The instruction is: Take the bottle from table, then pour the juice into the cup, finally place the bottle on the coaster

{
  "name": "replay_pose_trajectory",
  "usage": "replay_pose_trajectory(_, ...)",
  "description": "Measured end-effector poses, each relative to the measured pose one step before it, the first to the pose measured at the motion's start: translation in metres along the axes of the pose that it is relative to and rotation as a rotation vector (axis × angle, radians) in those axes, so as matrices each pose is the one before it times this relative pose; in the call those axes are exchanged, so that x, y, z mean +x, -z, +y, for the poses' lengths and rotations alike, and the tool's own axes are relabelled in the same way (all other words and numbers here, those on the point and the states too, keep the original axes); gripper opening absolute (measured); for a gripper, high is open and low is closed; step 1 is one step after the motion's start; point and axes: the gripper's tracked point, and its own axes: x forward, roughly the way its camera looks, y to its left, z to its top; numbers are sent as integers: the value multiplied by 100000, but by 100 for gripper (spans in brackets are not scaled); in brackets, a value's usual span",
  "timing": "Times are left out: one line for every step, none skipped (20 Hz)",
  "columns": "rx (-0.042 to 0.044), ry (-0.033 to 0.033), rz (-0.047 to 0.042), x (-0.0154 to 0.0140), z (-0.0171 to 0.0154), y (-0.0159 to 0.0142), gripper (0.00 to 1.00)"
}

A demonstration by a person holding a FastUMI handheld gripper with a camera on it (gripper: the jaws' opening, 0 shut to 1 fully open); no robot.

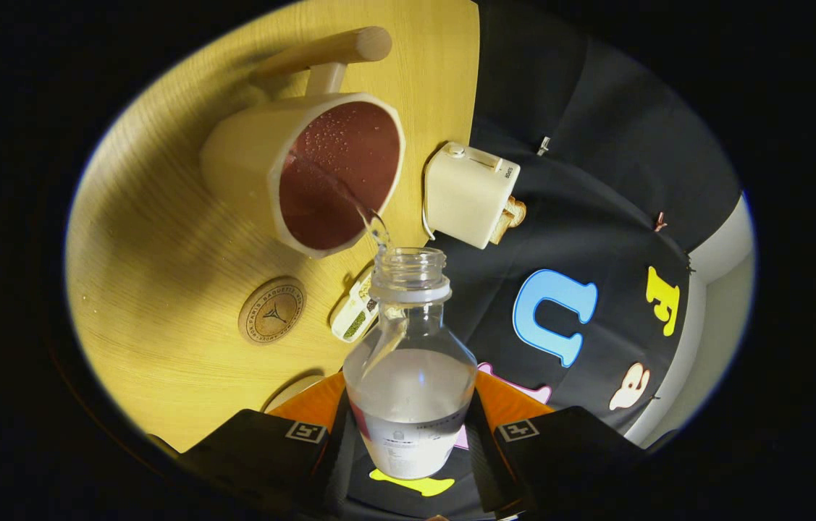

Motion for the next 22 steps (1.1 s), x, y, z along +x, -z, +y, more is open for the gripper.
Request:
replay_pose_trajectory(-574,493,-389,-26,-126,51,70)
replay_pose_trajectory(-523,462,-881,88,-231,-130,70)
replay_pose_trajectory(-764,457,-530,-19,-123,-47,70)
replay_pose_trajectory(-1120,491,-607,52,-149,-106,70)
replay_pose_trajectory(-1277,278,-511,-23,-176,-80,70)
replay_pose_trajectory(-1166,317,-518,218,-212,2,70)
replay_pose_trajectory(-983,298,-281,14,-86,39,70)
replay_pose_trajectory(-602,235,-400,4,-77,-98,70)
replay_pose_trajectory(-636,340,-543,34,-131,6,70)
replay_pose_trajectory(-1055,242,-442,78,-19,58,70)
replay_pose_trajectory(-1113,318,-491,-5,-119,31,70)
replay_pose_trajectory(-1004,83,-276,115,4,81,70)
replay_pose_trajectory(-718,-35,-192,11,-104,64,70)
replay_pose_trajectory(-584,29,-144,133,-76,49,70)
replay_pose_trajectory(-543,-11,6,-17,-59,18,70)
replay_pose_trajectory(-456,154,-193,32,-92,-72,70)
replay_pose_trajectory(-504,145,-410,-33,-79,-64,70)
replay_pose_trajectory(-746,249,-521,35,-46,-21,70)
replay_pose_trajectory(-985,196,-543,50,-139,-71,70)
replay_pose_trajectory(-817,190,-348,147,-229,-60,70)
replay_pose_trajectory(-588,-112,-279,98,-103,51,70)
replay_pose_trajectory(-683,100,-299,137,-84,-25,70)
